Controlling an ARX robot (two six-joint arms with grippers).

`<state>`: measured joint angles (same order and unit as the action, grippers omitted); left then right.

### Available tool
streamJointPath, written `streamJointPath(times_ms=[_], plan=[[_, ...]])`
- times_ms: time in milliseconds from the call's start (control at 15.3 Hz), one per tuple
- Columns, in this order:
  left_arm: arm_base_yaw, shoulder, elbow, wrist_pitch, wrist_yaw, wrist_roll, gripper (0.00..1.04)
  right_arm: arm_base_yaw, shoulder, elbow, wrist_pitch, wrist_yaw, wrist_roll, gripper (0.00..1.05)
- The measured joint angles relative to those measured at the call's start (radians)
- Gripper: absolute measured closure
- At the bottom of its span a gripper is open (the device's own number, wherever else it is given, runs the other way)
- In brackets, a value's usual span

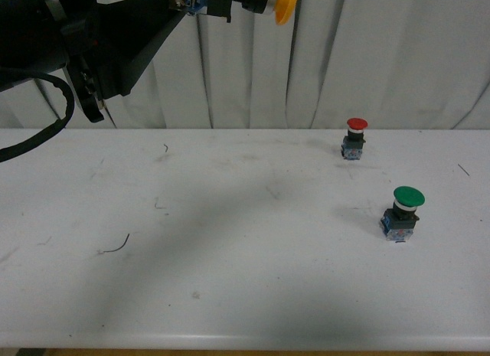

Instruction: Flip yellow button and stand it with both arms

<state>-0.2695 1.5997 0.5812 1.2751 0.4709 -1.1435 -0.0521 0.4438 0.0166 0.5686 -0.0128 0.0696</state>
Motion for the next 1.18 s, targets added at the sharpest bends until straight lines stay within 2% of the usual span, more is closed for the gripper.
streamJointPath(times_ms=[196,261,457,588,653,979,1110,1175], plan=[[0.0,0.002,0.0,-0.014,-0.003,0.008,0.69,0.042,0.535,0.201,0.458,-0.003,0.018,0.06],[0.002,0.002,0.0,-0.021,-0.003,0.008,0.69,0.06,0.697,0.309,0.523,-0.006,0.041,0.06],[0.004,-0.001,0.0,-0.039,-0.003,0.025,0.69,0.119,1.025,0.573,0.473,-0.069,0.131,0.06],[0.004,-0.001,0.0,-0.04,-0.002,0.027,0.69,0.167,1.065,0.659,0.547,-0.222,0.275,0.06],[0.002,-0.001,0.0,-0.041,-0.002,0.027,0.69,0.19,1.067,0.666,0.62,-0.311,0.37,0.06],[-0.009,-0.001,0.002,-0.033,-0.002,0.026,0.69,0.216,1.101,0.659,0.719,-0.43,0.513,0.06],[-0.011,-0.001,0.004,-0.035,-0.002,0.026,0.69,0.229,1.123,0.649,0.719,-0.487,0.601,0.06],[-0.013,-0.001,0.005,-0.035,-0.002,0.026,0.69,0.242,1.15,0.64,0.716,-0.549,0.707,0.06]])
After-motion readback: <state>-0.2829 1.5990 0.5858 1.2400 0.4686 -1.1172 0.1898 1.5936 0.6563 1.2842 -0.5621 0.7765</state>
